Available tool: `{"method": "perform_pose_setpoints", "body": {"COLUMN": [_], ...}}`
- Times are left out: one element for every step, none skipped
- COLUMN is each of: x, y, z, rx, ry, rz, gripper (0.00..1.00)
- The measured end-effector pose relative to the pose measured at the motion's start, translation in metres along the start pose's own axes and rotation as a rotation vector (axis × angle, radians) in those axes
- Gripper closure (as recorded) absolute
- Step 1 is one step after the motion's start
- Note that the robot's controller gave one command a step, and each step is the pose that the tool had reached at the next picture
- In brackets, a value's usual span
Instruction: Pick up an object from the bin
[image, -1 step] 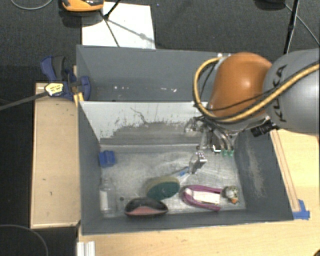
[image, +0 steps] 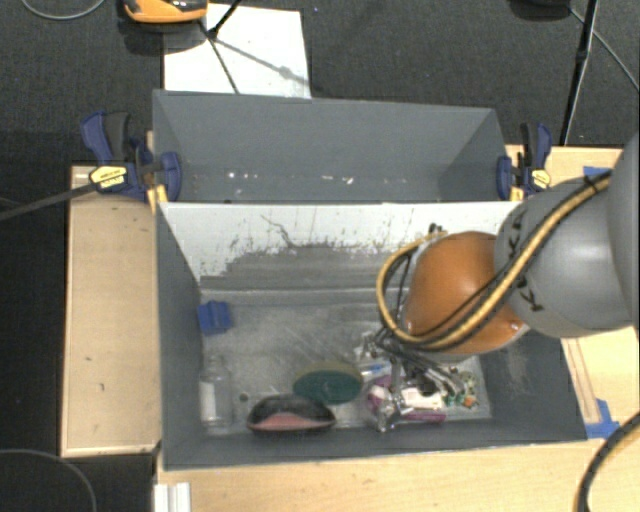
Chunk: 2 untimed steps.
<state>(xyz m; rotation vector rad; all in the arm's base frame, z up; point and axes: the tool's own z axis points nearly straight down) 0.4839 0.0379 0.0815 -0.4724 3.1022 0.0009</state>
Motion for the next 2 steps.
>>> {"method": "perform_pose_setpoints", "body": {"x": [-0.002,-0.002], "y": [0.000,0.000], "z": [-0.002,-0.128], "rx": [0.000,0.002], "ry": [-0.004,-0.006], "rz": [0.003,0.029], "gripper": [1.00,1.00]}}
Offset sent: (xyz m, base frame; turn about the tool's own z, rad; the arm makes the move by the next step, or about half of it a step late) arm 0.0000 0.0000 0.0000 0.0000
